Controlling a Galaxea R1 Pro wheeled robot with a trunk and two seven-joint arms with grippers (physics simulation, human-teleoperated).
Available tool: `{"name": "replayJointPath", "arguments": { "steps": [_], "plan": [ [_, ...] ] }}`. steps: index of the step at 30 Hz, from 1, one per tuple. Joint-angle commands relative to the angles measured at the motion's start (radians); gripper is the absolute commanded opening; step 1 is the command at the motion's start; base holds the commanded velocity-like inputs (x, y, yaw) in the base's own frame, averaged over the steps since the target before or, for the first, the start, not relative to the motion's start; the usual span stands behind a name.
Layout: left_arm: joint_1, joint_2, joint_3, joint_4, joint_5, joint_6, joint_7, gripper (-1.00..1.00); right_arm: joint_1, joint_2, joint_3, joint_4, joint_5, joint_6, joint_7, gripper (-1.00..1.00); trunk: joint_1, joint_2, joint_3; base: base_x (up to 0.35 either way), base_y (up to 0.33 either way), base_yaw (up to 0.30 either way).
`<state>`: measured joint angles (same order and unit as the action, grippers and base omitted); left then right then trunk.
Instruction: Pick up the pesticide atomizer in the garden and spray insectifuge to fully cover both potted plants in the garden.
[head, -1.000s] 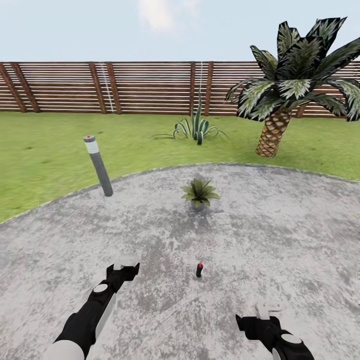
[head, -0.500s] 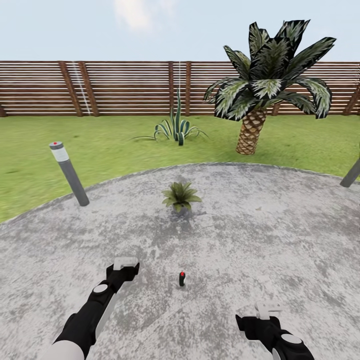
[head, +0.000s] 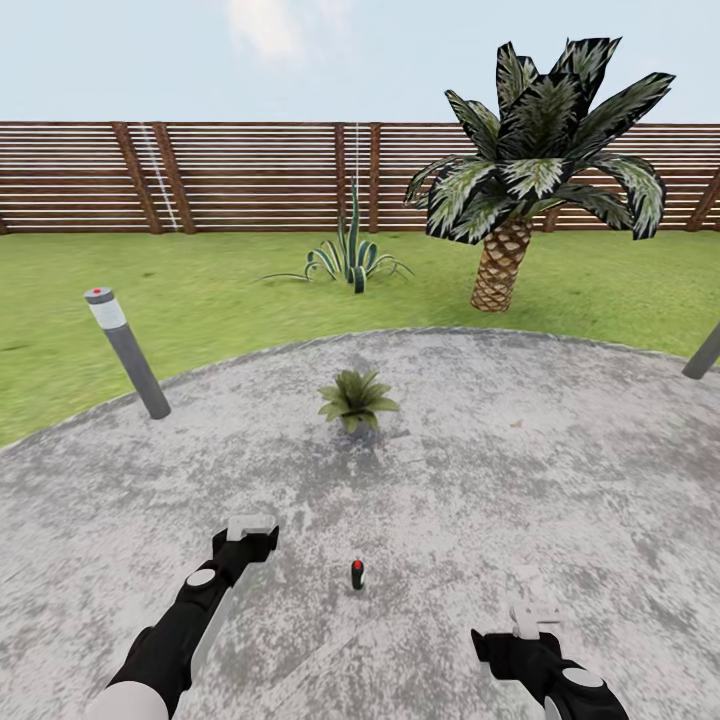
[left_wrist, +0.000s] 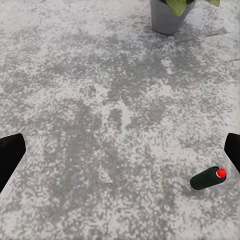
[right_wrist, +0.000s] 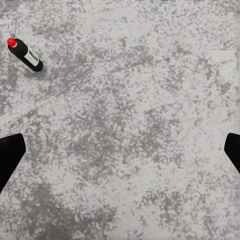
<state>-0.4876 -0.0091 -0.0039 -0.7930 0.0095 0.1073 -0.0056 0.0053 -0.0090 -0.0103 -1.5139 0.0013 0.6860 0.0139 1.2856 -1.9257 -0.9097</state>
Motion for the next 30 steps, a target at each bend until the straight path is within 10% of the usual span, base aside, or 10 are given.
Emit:
{"name": "replayJointPath", "arguments": {
  "steps": [1, 30],
  "plan": [
    [0.000, 0.000, 0.000, -0.002, 0.001, 0.006, -0.001, 1.00, 0.000, 0.000, 0.000, -0.002, 0.000, 0.004, 0.001, 1.00, 0.000, 0.000, -0.001, 0.092, -0.026, 0.000],
    [0.000, 0.000, 0.000, 0.003, -0.004, -0.004, -0.001, 1.00, 0.000, 0.000, -0.004, -0.002, 0.001, 0.003, -0.001, 1.00, 0.000, 0.000, -0.001, 0.061, -0.048, 0.000]
  ]
}}
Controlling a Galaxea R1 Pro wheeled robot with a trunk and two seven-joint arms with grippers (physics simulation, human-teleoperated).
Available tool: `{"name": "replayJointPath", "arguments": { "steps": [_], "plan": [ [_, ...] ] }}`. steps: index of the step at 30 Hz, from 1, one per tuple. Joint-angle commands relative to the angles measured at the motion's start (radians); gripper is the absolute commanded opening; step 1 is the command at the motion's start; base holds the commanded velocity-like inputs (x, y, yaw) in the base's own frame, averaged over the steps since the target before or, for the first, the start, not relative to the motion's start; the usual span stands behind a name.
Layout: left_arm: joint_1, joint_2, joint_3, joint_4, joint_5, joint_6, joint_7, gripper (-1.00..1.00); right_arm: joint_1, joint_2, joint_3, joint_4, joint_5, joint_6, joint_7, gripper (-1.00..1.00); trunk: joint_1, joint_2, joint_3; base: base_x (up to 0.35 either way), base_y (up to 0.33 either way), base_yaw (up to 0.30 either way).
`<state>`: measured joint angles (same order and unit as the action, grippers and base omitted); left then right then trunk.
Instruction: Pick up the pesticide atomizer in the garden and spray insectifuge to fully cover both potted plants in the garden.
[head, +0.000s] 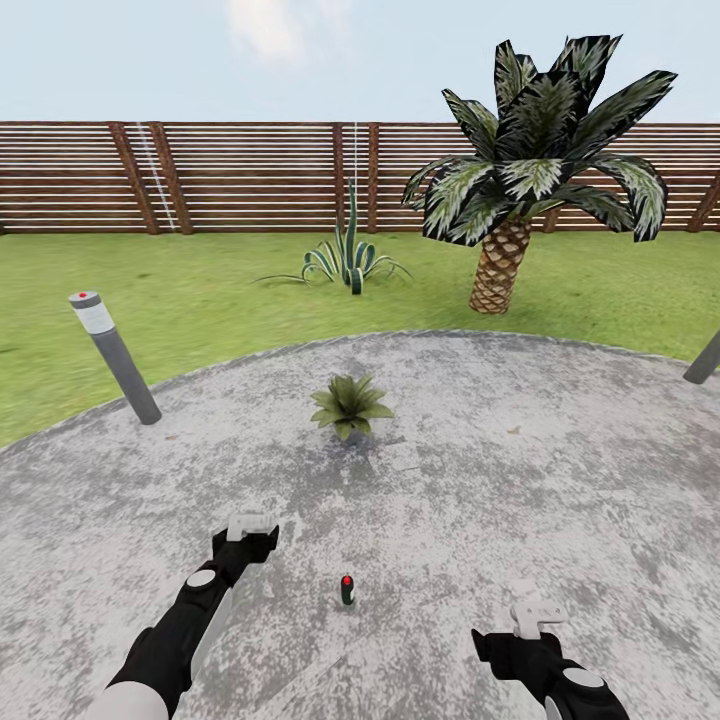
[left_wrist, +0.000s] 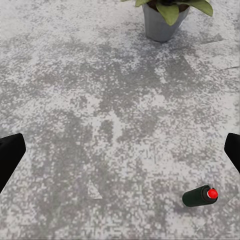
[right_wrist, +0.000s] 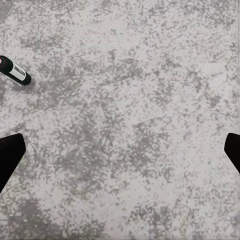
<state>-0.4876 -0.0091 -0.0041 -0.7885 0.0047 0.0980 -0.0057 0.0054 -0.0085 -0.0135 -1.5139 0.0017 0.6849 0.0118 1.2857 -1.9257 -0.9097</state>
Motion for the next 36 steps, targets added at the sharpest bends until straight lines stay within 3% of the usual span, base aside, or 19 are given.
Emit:
{"name": "replayJointPath", "arguments": {
  "steps": [1, 7, 15, 19, 24, 29, 36],
  "plan": [
    [0.000, 0.000, 0.000, 0.000, 0.000, 0.005, -0.001, 1.00, 0.000, 0.000, -0.001, -0.001, 0.001, 0.004, 0.000, 1.00, 0.000, 0.000, -0.001, 0.000, 0.000, 0.000],
    [-0.016, -0.004, 0.000, 0.077, 0.000, -0.019, -0.002, 1.00, -0.021, 0.001, -0.003, -0.001, 0.009, 0.004, -0.007, 1.00, 0.000, 0.000, -0.001, 0.000, 0.000, 0.000],
    [-0.041, -0.003, 0.001, 0.109, 0.000, -0.034, -0.001, 1.00, -0.290, -0.006, -0.008, 0.003, 0.009, 0.005, -0.010, 1.00, 0.000, 0.000, -0.001, 0.000, 0.000, 0.000],
    [-0.041, -0.002, 0.000, 0.110, -0.001, -0.036, -0.002, 1.00, -0.373, -0.006, -0.016, 0.002, 0.007, 0.005, -0.009, 1.00, 0.000, 0.000, -0.001, 0.000, 0.000, 0.000],
    [-0.042, -0.002, -0.012, 0.112, -0.003, -0.081, -0.002, 1.00, -0.393, -0.002, -0.050, 0.002, 0.001, 0.004, 0.000, 1.00, 0.000, 0.000, -0.001, 0.000, 0.000, 0.000],
    [-0.042, -0.002, -0.052, 0.112, -0.003, -0.125, -0.001, 1.00, -0.393, 0.002, -0.054, 0.001, 0.001, 0.004, 0.001, 1.00, 0.000, 0.000, -0.001, 0.000, 0.000, 0.000],
    [-0.042, -0.002, -0.062, 0.112, -0.003, -0.132, 0.000, 1.00, -0.393, 0.002, -0.057, 0.001, 0.000, 0.004, 0.002, 1.00, 0.000, 0.000, -0.001, 0.000, 0.000, -0.151]
  ]
}}
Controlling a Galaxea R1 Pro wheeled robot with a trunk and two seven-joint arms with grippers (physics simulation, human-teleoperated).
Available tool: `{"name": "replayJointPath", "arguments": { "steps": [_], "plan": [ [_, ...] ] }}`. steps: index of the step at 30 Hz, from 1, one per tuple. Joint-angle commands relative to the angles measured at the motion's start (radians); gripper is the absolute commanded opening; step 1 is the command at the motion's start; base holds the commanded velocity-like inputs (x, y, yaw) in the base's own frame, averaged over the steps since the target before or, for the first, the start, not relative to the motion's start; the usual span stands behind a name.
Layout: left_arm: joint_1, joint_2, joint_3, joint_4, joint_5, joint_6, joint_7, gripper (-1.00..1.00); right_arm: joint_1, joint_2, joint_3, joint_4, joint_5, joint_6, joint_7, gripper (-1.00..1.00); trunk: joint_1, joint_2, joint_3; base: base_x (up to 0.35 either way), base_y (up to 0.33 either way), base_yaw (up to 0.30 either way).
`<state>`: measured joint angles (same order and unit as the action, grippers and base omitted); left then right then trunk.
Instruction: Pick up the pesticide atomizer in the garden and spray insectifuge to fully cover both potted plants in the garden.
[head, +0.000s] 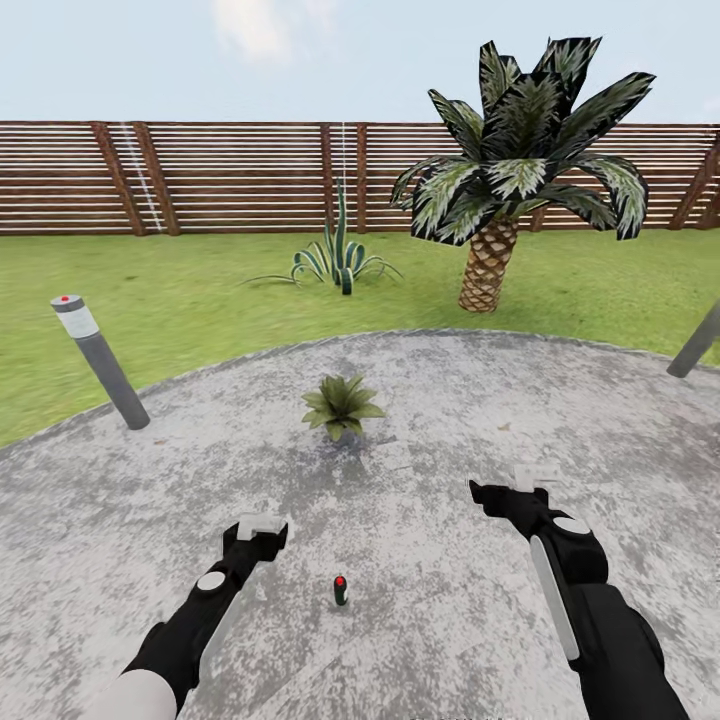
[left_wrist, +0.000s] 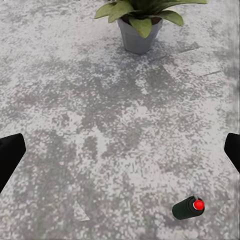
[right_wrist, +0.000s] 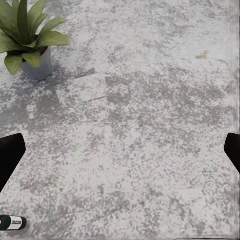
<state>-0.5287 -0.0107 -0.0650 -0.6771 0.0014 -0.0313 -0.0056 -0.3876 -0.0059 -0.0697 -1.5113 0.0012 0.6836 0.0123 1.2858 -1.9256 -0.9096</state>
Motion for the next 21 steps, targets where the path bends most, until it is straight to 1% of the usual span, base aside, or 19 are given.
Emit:
{"name": "replayJointPath", "arguments": {
  "steps": [1, 10, 16, 21],
  "plan": [
    [-0.001, 0.000, -0.001, 0.001, 0.000, -0.003, -0.001, 1.00, -0.001, 0.000, 0.000, -0.001, 0.000, 0.005, 0.001, 1.00, 0.000, 0.000, -0.001, 0.000, 0.000, -0.255],
    [0.001, 0.000, -0.001, -0.001, 0.000, -0.003, -0.001, 1.00, -0.001, 0.001, 0.001, 0.000, 0.001, 0.005, 0.000, 1.00, 0.000, 0.000, -0.001, 0.000, 0.000, -0.264],
    [0.002, 0.000, -0.001, -0.001, 0.000, -0.003, -0.001, 1.00, -0.001, 0.001, 0.001, 0.000, 0.002, 0.005, 0.000, 1.00, 0.000, 0.000, -0.001, 0.000, 0.000, -0.063],
    [0.003, 0.000, -0.001, -0.001, 0.000, -0.003, -0.001, 1.00, -0.001, 0.001, 0.001, 0.000, 0.002, 0.005, -0.001, 1.00, 0.019, -0.035, -0.016, 0.000, 0.000, -0.005]
  ]
}}
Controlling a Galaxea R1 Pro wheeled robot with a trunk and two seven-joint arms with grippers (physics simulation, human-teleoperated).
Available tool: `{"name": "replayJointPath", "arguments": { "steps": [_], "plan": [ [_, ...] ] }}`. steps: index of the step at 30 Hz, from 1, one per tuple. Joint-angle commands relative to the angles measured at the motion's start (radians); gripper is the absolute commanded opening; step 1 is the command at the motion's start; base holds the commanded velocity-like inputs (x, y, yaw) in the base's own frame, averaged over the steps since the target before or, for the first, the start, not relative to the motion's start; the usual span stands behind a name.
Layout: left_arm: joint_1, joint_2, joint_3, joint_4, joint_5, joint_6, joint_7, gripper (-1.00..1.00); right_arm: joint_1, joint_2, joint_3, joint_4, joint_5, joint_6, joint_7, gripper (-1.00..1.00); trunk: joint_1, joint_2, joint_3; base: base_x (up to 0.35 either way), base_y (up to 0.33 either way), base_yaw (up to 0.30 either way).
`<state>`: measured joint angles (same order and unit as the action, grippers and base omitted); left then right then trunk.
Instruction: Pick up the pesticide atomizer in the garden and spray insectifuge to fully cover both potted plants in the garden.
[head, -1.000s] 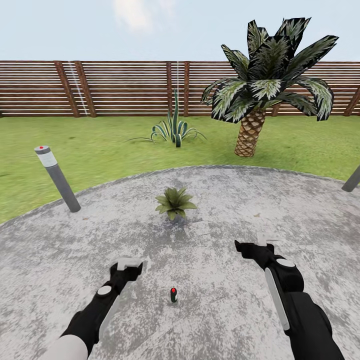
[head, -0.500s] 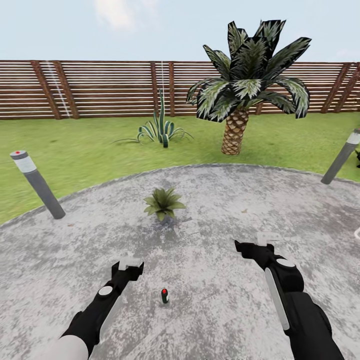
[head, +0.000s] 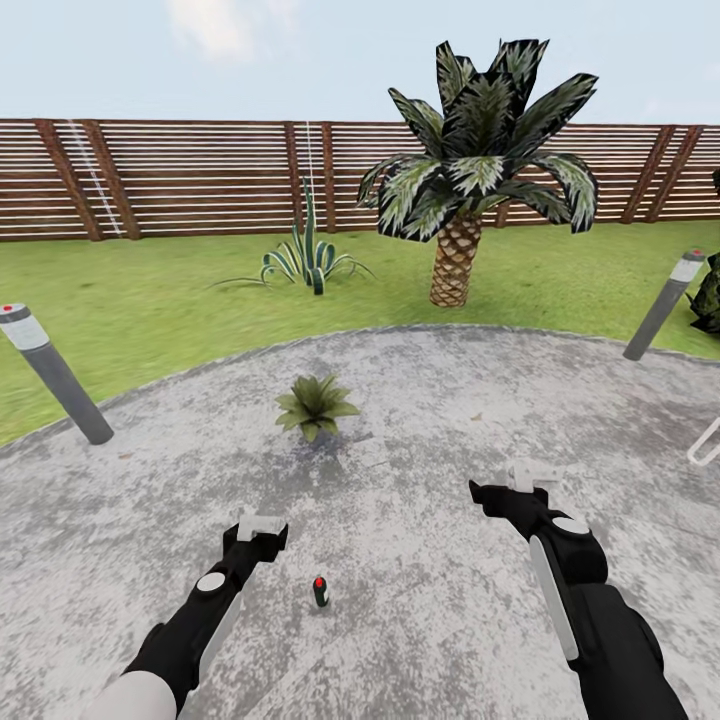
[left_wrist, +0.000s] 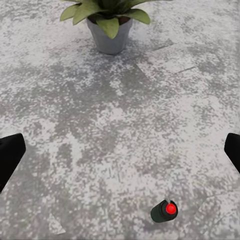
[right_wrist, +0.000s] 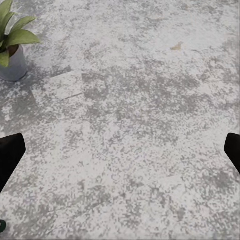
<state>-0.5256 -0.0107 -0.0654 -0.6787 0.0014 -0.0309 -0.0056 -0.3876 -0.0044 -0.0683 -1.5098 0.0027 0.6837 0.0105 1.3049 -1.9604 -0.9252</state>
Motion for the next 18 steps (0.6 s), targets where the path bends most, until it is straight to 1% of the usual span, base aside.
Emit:
{"name": "replayJointPath", "arguments": {
  "steps": [1, 5, 18],
  "plan": [
    [-0.001, 0.000, -0.001, 0.001, 0.000, -0.003, -0.001, 1.00, 0.000, 0.000, 0.000, -0.001, 0.000, 0.005, 0.001, 1.00, 0.004, -0.008, -0.004, 0.000, 0.000, -0.001],
    [-0.001, 0.000, -0.001, 0.001, 0.000, -0.003, 0.000, 1.00, 0.000, 0.000, -0.001, -0.001, 0.000, 0.005, 0.001, 1.00, 0.019, -0.036, -0.019, 0.000, 0.000, 0.000],
    [-0.001, 0.000, -0.001, 0.001, 0.000, -0.003, -0.001, 1.00, 0.000, 0.000, -0.001, -0.001, 0.000, 0.005, 0.002, 1.00, 0.069, -0.127, -0.079, 0.000, 0.000, 0.000]
  ]
}}
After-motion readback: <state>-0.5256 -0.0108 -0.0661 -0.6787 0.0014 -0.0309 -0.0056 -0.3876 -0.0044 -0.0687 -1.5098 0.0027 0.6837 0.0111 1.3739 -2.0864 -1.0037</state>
